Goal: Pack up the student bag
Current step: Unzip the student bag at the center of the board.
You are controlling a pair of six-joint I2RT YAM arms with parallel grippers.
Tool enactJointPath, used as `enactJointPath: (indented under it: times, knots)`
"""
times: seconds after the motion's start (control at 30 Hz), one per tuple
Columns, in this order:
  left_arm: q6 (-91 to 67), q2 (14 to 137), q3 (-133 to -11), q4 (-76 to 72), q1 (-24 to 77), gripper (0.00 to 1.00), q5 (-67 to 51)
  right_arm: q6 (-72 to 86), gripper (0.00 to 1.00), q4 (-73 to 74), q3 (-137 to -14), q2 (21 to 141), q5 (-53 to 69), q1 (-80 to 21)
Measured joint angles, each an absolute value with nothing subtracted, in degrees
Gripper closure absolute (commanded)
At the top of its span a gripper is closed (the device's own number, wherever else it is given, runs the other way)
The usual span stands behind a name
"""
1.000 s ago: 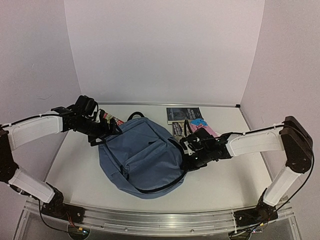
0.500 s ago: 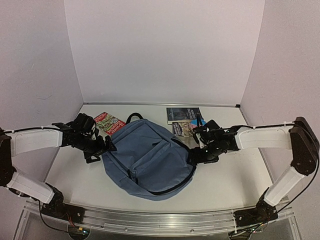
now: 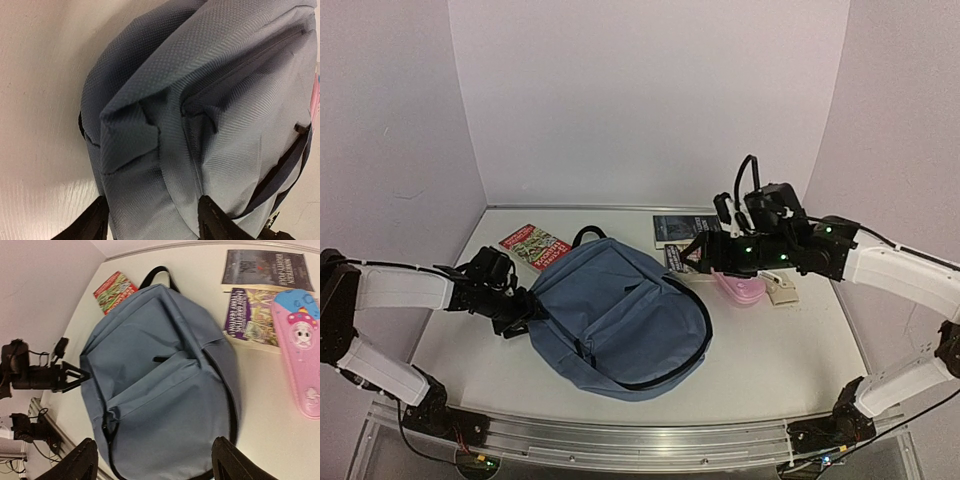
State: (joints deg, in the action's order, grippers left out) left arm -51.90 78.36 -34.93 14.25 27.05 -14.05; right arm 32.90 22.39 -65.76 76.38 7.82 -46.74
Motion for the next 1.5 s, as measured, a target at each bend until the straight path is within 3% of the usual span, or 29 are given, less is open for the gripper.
enactJointPath:
  times: [0.17,0.3,0.43,0.7,1.07,1.5]
  knots:
    - [-51.81,83.31,-34.65,10.39,26.9,0.87,-14.8,37.76,0.31,14.31,-63.98,81.78,10.8,-52.73]
    - [-51.01,84.27,-34.36,7.59,27.54,1.0,-15.29,40.16,0.36,8.16,-64.15,89.33,11.56,-57.8]
    - [-50.11,84.06,-34.37,7.39,31.02,1.0,-13.64,41.04,0.46,4.0,-66.96,98.13,12.05,-62.47]
    - [-49.55,80.47,-31.55,7.44,36.09,1.0,-11.79,41.71,0.55,-0.39,-74.64,112.48,15.16,-66.83]
    - [-49.93,79.24,-30.61,7.46,36.14,1.0,-11.58,42.52,0.69,-0.78,-74.8,116.4,18.13,-66.97]
    - [-49.93,79.26,-30.61,7.49,36.23,1.0,-11.55,43.86,0.73,-1.24,-76.37,119.2,18.3,-67.59]
